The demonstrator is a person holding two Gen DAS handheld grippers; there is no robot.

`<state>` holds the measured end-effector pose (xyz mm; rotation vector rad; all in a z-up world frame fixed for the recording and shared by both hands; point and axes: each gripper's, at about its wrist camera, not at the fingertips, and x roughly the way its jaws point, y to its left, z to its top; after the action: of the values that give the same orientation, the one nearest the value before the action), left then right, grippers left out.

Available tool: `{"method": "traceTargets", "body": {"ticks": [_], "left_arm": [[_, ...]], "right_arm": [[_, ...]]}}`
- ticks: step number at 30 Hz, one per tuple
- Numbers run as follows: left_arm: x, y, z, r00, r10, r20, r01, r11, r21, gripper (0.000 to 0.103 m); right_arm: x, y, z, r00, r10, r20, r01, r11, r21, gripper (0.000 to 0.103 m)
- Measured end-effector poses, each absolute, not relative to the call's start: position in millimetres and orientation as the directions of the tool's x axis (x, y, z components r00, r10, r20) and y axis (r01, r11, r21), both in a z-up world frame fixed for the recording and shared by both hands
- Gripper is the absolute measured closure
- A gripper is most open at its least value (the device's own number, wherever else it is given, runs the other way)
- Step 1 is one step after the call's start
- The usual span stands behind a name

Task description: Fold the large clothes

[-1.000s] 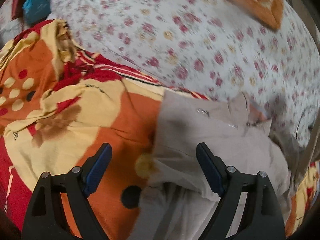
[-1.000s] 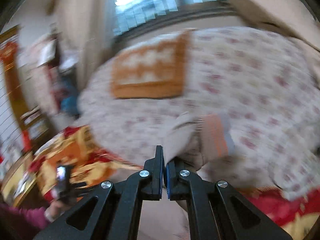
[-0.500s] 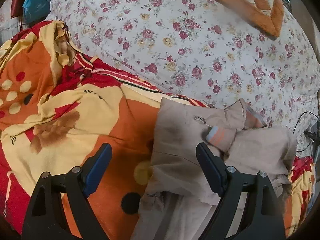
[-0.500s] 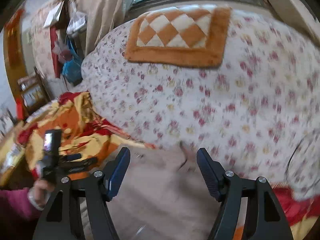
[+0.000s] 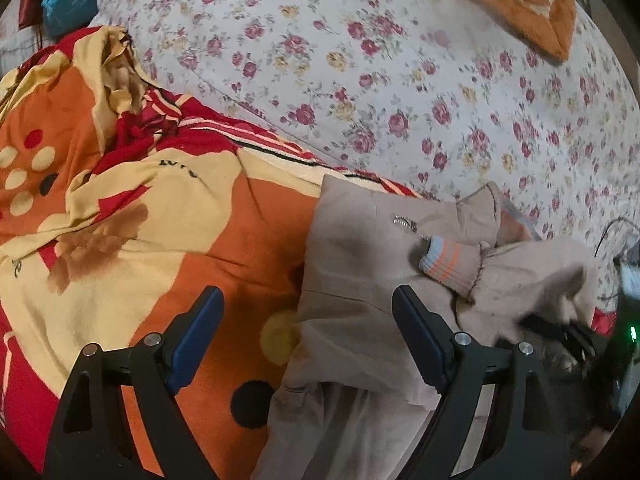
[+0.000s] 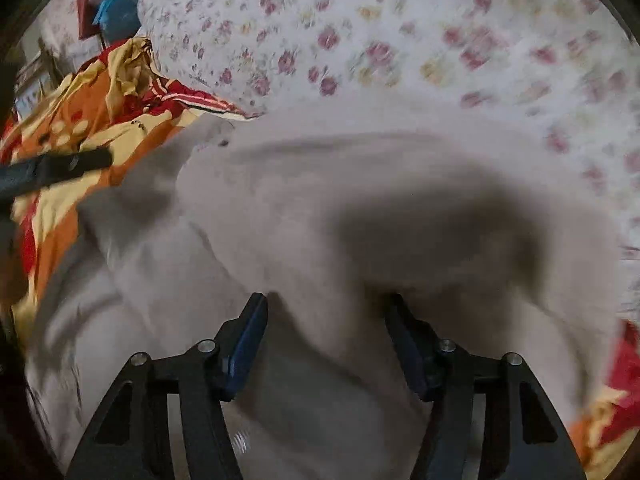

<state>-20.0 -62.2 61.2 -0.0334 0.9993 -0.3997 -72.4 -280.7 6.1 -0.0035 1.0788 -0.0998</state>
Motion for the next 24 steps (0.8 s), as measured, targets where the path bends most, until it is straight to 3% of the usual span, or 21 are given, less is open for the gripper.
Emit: {"method": "traceTargets", "body": {"ticks": [5,8,11,16,17,19,21,22,24], "left_arm": [[-14,-55,63,0.480,-0.342,-0.808,0.287,0.931,-0.224,0.017],[-10,-55,59,0.455,-0.352,-0.818,0.275,0.929,-0.247,0.017],[-12,-57,59,0.457,-0.342,-0.821,0.280,0.931,-0.232,0.017],[-17,-61,58,0.455,-0.347,-0.820,0.295,0.928,-0.230,0.017],[-19,-63,57,0.451,-0.345,-0.823,0.303,0.927,-0.223,0.017],[-21,-64,58,0.451,-0.345,-0.823,0.314,0.925,-0.215,0.017],[-21,-63,61,0.457,-0.348,-0.818,0.318,0.923,-0.215,0.017],[-20,-60,63,0.461,-0.353,-0.814,0.315,0.923,-0.222,0.017],[-18,-53,68,0.467,-0.370,-0.803,0.297,0.921,-0.252,0.017]], "right_arm": [[-72,-279,25,0.576,-0.090,-0.813,0.135,0.991,-0.014,0.039],[-85,-291,42,0.647,-0.173,-0.742,0.227,0.974,-0.028,0.027],[-89,-281,44,0.603,-0.036,-0.797,0.119,0.992,0.046,0.032],[-87,-242,20,0.572,-0.084,-0.816,0.015,0.996,-0.092,0.032],[-82,-245,12,0.562,-0.086,-0.823,0.032,0.996,-0.082,0.038],[-68,-256,-1,0.547,-0.103,-0.831,0.105,0.993,-0.053,0.059],[-64,-278,-3,0.547,-0.028,-0.837,0.161,0.984,0.073,0.089],[-67,-283,2,0.557,0.011,-0.831,0.163,0.979,0.122,0.098],[-89,-288,35,0.624,0.061,-0.779,0.144,0.971,0.191,0.099]]}}
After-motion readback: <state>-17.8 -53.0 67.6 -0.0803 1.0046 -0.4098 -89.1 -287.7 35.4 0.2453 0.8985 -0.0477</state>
